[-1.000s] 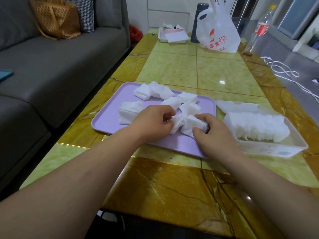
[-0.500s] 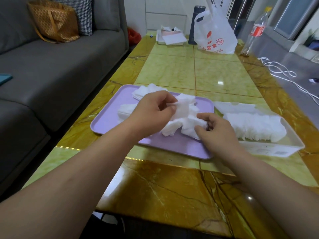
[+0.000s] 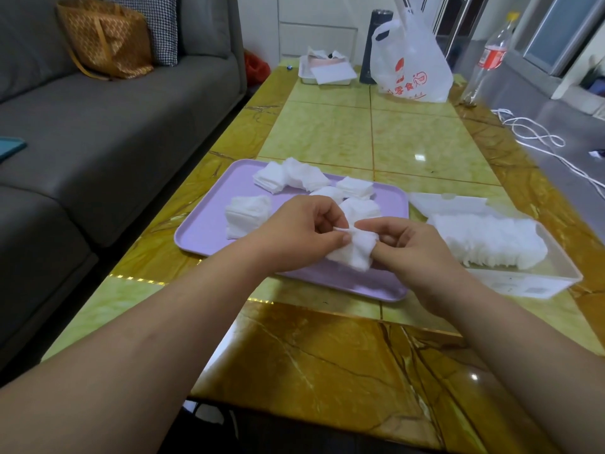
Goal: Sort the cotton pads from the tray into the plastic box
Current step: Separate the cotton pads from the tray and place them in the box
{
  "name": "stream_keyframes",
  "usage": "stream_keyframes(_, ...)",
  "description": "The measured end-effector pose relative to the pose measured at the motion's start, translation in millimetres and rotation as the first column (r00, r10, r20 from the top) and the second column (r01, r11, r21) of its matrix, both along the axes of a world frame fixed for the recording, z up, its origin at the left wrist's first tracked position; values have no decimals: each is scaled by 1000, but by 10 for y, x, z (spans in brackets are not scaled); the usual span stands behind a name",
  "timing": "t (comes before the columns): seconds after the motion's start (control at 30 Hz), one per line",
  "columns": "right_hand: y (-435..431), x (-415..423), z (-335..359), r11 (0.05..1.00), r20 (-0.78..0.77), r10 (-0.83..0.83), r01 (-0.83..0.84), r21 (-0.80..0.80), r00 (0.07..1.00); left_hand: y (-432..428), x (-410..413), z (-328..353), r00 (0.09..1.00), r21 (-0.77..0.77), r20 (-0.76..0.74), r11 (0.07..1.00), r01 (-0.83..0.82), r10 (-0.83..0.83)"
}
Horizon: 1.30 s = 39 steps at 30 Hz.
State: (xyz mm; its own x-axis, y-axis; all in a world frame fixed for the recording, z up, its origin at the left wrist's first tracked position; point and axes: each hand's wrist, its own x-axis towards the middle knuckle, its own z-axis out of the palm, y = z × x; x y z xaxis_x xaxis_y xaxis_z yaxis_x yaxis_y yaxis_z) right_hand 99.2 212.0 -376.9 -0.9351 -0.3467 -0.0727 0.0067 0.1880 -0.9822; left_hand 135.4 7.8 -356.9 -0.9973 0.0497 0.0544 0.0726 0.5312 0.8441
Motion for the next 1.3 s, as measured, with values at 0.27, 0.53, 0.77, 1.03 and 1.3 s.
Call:
stream_keyframes(0.27, -6, 15, 82, 995, 63, 46, -40, -91, 997, 20, -42, -43, 998, -30, -59, 999, -27, 25)
stream_keyframes(0.53, -37, 15, -58, 982, -168, -117, 140, 130, 979, -109, -94, -81, 979, -215, -147, 961, -172, 142)
stream_keyframes(0.77, -29, 10, -102, 955, -231, -110, 168, 246, 967, -144, -103, -197, 992, -466, 7, 878, -111, 129)
stream_keyframes(1.03, -7, -10, -103, 938, -204, -79, 142, 317, 976, -110, -116, -162, 997, -547, 10, 836, -54, 71)
stream_keyframes(1.3, 0, 0, -93, 941, -195, -53, 115, 319, 979, -126, -82, -152, 998, -529, 1, 847, -52, 62)
